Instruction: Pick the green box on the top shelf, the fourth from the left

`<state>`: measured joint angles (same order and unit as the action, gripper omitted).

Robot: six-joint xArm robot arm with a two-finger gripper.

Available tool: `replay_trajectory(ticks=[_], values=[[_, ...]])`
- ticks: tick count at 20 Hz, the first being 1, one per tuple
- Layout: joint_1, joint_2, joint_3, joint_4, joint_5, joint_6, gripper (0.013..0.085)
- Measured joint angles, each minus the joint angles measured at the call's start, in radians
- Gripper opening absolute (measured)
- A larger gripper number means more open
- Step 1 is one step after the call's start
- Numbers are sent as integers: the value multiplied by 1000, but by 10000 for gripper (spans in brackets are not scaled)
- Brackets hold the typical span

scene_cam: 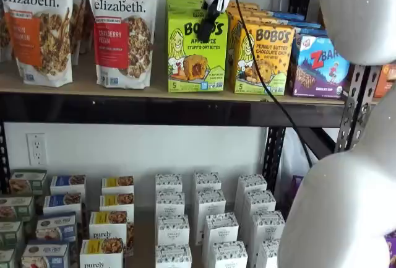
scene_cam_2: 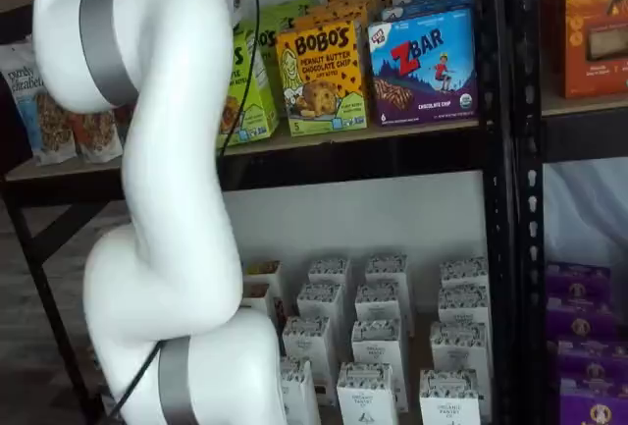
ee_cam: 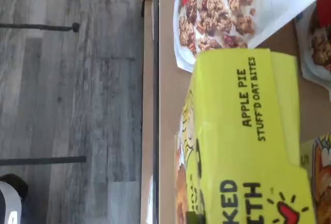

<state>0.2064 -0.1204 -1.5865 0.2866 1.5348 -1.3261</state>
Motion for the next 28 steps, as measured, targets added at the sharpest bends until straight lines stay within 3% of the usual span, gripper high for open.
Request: replay_trajectory(ticks=[4,17,28], values=[[0,-9,5,8,-5,2,250],[-7,-1,-83,40,150,21,250],[-4,-107,-27,82,226,48,250]])
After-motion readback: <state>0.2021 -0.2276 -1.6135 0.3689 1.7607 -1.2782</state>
